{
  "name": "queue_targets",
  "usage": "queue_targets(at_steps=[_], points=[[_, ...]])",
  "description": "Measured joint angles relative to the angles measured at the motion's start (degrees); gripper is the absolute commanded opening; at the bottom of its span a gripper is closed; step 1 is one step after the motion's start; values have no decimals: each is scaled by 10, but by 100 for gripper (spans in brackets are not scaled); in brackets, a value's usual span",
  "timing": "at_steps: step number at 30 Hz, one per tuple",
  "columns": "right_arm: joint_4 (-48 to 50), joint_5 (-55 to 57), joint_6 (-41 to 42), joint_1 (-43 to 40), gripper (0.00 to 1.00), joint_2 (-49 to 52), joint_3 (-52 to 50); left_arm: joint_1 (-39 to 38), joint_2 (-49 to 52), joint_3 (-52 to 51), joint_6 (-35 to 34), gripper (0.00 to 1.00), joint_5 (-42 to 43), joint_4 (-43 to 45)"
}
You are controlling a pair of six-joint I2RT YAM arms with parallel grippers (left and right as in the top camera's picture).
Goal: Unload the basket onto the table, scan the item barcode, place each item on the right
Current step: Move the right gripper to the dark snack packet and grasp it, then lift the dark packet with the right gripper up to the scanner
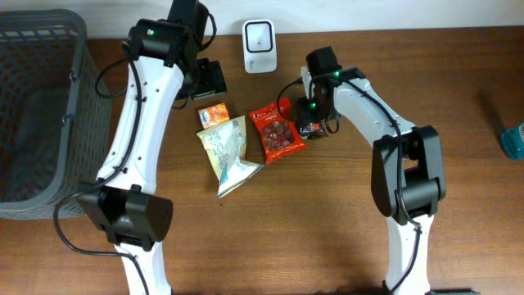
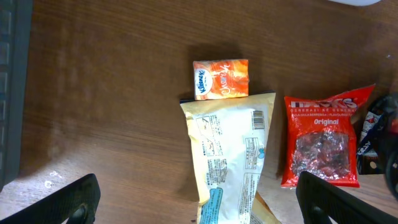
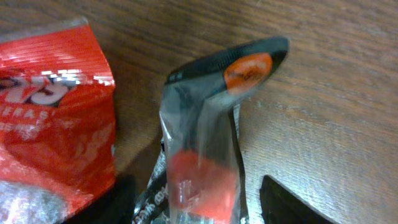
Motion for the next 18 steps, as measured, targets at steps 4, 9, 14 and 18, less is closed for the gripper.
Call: queue_targets(at_steps=[4, 9, 14, 18], points=[[44, 0, 3, 0, 43, 0, -23, 0, 0, 0, 0, 99, 0, 0], [59, 0, 3, 0, 44, 0, -25, 0, 0, 0, 0, 99, 0, 0], [66, 0, 8, 0, 29, 12, -25, 0, 0, 0, 0, 99, 0, 0], [59, 4, 30, 0, 20, 12, -16, 0, 0, 0, 0, 99, 0, 0]])
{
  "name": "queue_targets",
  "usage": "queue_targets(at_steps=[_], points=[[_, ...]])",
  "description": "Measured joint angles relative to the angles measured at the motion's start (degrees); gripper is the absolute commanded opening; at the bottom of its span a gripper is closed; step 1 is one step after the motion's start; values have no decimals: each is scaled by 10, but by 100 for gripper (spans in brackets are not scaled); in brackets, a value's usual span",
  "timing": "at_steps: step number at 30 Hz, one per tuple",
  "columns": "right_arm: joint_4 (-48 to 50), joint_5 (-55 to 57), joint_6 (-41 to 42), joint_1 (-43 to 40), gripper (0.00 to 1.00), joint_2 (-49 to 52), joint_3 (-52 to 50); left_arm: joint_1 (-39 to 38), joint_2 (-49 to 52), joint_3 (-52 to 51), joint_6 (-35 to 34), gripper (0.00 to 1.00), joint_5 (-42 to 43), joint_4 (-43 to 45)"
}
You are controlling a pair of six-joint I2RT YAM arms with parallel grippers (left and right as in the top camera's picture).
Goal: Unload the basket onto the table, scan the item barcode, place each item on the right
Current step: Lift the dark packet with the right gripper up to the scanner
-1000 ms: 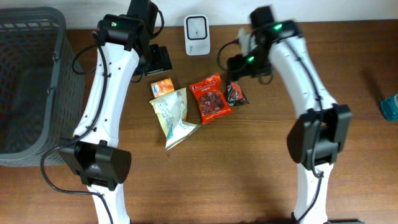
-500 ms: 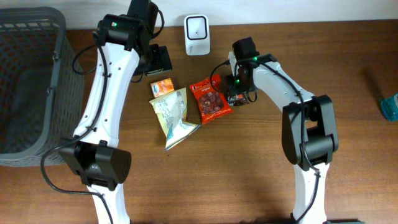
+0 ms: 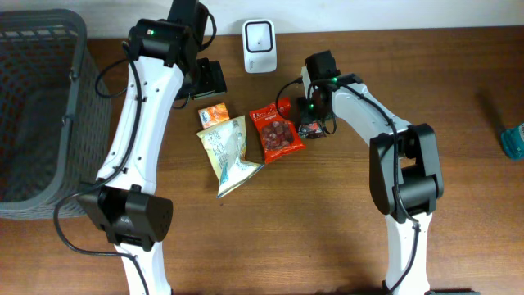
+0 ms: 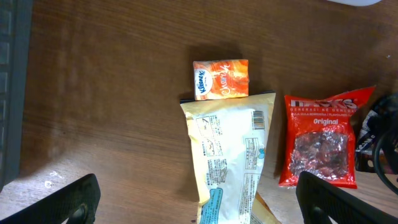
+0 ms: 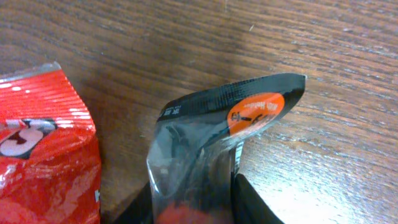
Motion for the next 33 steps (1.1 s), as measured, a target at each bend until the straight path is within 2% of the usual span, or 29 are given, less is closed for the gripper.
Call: queue_targets(at_steps=[5, 7, 10, 12, 15, 18, 20, 23, 27, 33], points=[[-55, 3, 21, 0, 17, 6, 76, 0, 0, 0, 0, 99, 0, 0], [-63, 3, 22, 0, 13, 7, 96, 0, 0, 0, 0, 99, 0, 0], [-81, 3, 31, 0, 14, 7, 107, 0, 0, 0, 0, 99, 0, 0], [-89, 3, 33, 0, 15, 7, 108, 0, 0, 0, 0, 99, 0, 0], [-91, 9, 36, 0, 29, 9, 108, 0, 0, 0, 0, 99, 0, 0], [-91, 25, 36, 0, 30, 22, 108, 0, 0, 0, 0, 99, 0, 0], [-91, 26, 35, 0, 26, 32, 108, 0, 0, 0, 0, 99, 0, 0], [-89, 26, 36, 0, 12, 48, 107, 0, 0, 0, 0, 99, 0, 0], [-79, 29, 35, 0, 4, 48, 111, 0, 0, 0, 0, 99, 0, 0], [-125, 28, 38, -1, 4, 58, 160, 0, 0, 0, 0, 99, 0, 0]])
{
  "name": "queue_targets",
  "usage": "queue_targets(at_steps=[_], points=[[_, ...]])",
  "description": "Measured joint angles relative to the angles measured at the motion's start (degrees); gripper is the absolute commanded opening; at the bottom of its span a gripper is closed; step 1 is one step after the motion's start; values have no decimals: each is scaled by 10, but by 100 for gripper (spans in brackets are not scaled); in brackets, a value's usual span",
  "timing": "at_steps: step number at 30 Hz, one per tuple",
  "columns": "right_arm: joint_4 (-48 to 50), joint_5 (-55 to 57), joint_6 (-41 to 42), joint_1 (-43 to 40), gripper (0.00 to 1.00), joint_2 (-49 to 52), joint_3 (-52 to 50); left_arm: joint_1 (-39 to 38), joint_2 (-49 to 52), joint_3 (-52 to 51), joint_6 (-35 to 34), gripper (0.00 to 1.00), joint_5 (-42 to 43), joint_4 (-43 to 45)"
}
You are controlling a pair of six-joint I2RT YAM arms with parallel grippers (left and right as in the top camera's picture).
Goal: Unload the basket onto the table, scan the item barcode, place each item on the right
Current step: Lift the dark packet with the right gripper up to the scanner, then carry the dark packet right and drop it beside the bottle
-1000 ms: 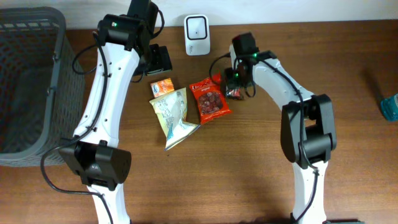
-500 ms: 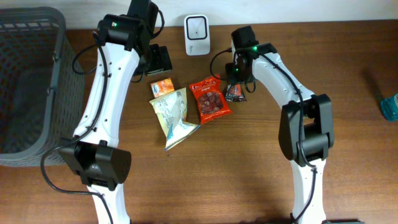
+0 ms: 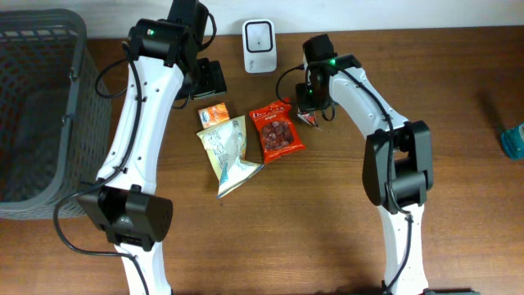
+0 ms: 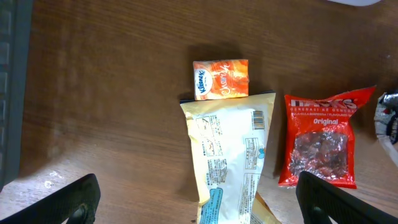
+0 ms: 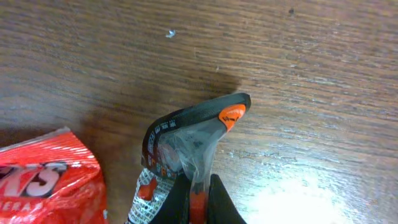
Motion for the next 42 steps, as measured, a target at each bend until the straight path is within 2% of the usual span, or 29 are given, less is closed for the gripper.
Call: queue_targets(at_steps=[5, 11, 14, 17, 20, 25, 30, 34, 38, 42], points=[[1, -3, 13, 0, 4, 5, 99, 0, 0, 0, 0, 99, 0, 0], [220, -17, 42, 12, 4, 6, 125, 0, 0, 0, 0, 99, 0, 0], [320, 55, -5, 49, 4, 12, 127, 0, 0, 0, 0, 99, 0, 0], [416, 125, -116, 89, 4, 43, 129, 0, 0, 0, 0, 99, 0, 0], [438, 143, -178, 103, 4, 74, 129, 0, 0, 0, 0, 99, 0, 0], [443, 158, -209, 95, 4, 90, 129, 0, 0, 0, 0, 99, 0, 0], [427, 224, -143, 92, 4, 90, 133, 0, 0, 0, 0, 99, 0, 0], [318, 257, -60, 53, 4, 73, 140, 0, 0, 0, 0, 99, 0, 0], [144, 291, -12, -77, 4, 9, 145, 0, 0, 0, 0, 99, 0, 0], [19, 328, 1, -226, 4, -10, 152, 0, 0, 0, 0, 99, 0, 0]])
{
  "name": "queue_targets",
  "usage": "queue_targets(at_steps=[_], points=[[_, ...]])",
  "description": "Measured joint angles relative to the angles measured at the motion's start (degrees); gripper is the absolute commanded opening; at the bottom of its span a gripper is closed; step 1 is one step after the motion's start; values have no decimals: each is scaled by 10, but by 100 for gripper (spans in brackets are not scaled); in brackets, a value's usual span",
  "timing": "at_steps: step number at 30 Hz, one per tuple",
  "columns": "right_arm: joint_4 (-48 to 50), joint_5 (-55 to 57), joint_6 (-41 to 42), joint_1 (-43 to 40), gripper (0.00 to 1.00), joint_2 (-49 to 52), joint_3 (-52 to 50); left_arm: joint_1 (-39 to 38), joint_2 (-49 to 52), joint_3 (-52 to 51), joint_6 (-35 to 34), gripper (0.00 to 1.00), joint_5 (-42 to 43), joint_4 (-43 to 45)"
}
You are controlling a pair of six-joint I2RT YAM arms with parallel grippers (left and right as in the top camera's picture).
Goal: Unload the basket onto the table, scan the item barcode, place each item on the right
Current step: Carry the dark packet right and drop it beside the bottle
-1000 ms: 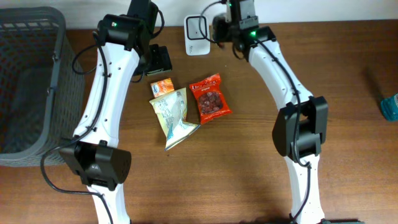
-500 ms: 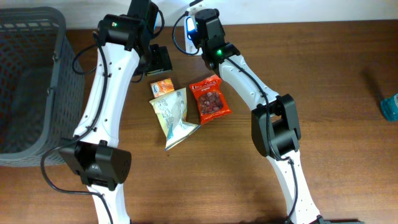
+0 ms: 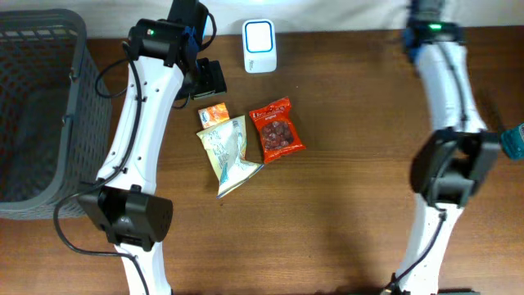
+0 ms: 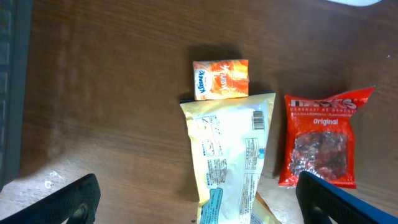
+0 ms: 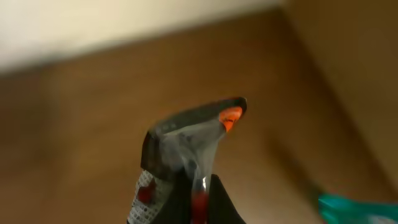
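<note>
My right gripper (image 5: pixel 199 202) is shut on a small dark packet (image 5: pixel 186 140) with a clear window, an orange spot and a barcode strip. It holds the packet in the air, and the view behind is blurred. In the overhead view the right arm (image 3: pixel 446 74) reaches to the table's far right corner, its gripper near the frame's top edge. The white scanner (image 3: pixel 259 45) stands at the back middle, its face lit blue. My left gripper (image 4: pixel 202 205) hangs open above a cream packet (image 4: pixel 230 162), an orange tissue pack (image 4: pixel 221 79) and a red packet (image 4: pixel 321 140).
A grey mesh basket (image 3: pixel 33 106) fills the left side. A teal object (image 3: pixel 513 141) lies at the right edge and shows as a teal corner (image 5: pixel 357 205) in the right wrist view. The left arm (image 3: pixel 143 123) stretches along the table's left half.
My right gripper, still shut on the dark packet, has gone from beside the scanner to the far right corner. The scanner's face now shows blue. The left arm has not moved.
My right gripper stood open around the dark packet lying right of the red packet. Then its fingers were nearly shut on it. Then it held the packet up close to the scanner. Now it holds it at the far right.
</note>
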Motion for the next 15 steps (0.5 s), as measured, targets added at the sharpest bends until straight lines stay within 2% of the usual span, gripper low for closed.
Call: queue_targets(at_steps=[3, 8, 15], points=[[-34, -27, 1, -78, 4, 0, -2, 0, 0, 0, 0, 99, 0, 0], [-35, -83, 2, -164, 4, 1, -11, 0, 0, 0, 0, 99, 0, 0], [-22, -93, 9, -221, 5, 44, -47, 0, 0, 0, 0, 99, 0, 0]])
